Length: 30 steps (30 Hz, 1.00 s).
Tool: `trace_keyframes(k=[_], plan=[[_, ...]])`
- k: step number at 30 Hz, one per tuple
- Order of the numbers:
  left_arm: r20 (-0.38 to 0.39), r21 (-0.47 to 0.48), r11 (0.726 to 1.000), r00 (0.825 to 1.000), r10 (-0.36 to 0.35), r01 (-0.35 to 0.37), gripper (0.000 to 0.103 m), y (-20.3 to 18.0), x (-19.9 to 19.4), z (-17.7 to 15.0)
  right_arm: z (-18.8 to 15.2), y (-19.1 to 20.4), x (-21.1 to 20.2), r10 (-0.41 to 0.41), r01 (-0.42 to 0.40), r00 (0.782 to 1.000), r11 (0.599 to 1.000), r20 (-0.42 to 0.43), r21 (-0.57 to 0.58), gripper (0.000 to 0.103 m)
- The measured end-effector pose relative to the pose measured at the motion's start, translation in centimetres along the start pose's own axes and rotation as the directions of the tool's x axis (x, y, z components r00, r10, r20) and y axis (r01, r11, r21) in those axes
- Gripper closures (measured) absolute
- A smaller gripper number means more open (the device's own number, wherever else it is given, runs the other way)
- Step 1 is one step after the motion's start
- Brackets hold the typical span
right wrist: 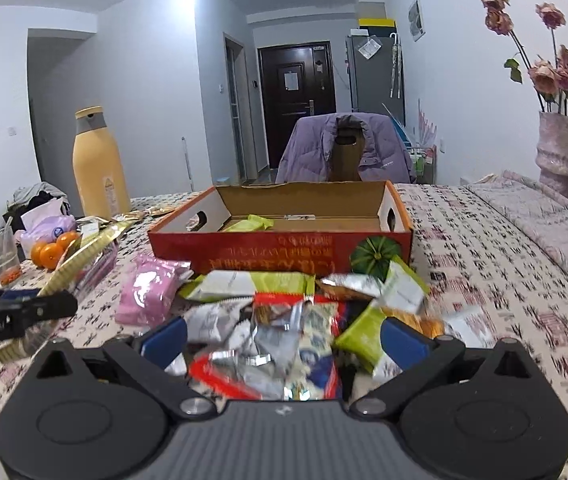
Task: Organize snacks
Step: 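Grasp the orange stick pack with the left tool while the right tool grasps a silver bag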
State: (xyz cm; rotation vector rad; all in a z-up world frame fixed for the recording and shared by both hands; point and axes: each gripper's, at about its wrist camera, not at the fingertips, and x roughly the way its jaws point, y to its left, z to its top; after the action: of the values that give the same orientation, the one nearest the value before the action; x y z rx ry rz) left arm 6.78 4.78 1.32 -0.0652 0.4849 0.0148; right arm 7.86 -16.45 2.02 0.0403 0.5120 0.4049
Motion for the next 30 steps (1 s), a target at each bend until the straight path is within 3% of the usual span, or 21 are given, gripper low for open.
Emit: trace_keyframes(k=[6, 10, 15, 17, 20, 26, 30], plan=[[0.006, -0.011, 1.000, 1.000, 0.011, -0.011, 0.065, -0.2, 0.5, 0.4, 1.5, 0.0, 2.0, -0.009, 0.010, 0.999, 1.000, -0.036, 0.013, 0.002], [0.001, -0.017, 1.000, 1.000, 0.015, -0.015, 0.065, -0.3, 0.9, 0.4, 1.7, 0.1, 3.9, -0.011, 0.013, 0.996, 1.000, -0.090, 0.018, 0.014], [-0.004, -0.017, 1.000, 1.000, 0.018, -0.018, 0.065, -0.3, 1.3, 0.3, 1.4, 0.5, 6.1, -0.022, 0.024, 0.987, 1.000, -0.158, 0.011, 0.019], [-0.006, -0.019, 1.000, 1.000, 0.019, -0.019, 0.065, -0.2, 1.3, 0.2, 0.9, 0.3, 7.0, -0.033, 0.037, 0.981, 0.999, -0.190, 0.017, 0.028], [-0.011, -0.023, 1.000, 1.000, 0.017, -0.018, 0.065, -0.1, 1.5, 0.1, 0.0, 0.0, 7.7, -0.039, 0.047, 0.976, 0.998, -0.216, 0.032, 0.032], [-0.017, -0.030, 0.999, 1.000, 0.011, -0.011, 0.065, 0.0, 1.7, 0.0, -1.3, -0.4, 7.1, -0.025, 0.036, 0.982, 0.998, -0.187, 0.053, 0.043], [-0.020, -0.035, 0.999, 1.000, 0.009, -0.009, 0.065, 0.1, 1.9, 0.0, -1.6, -0.4, 5.7, -0.019, 0.026, 0.989, 0.998, -0.145, 0.048, 0.045]])
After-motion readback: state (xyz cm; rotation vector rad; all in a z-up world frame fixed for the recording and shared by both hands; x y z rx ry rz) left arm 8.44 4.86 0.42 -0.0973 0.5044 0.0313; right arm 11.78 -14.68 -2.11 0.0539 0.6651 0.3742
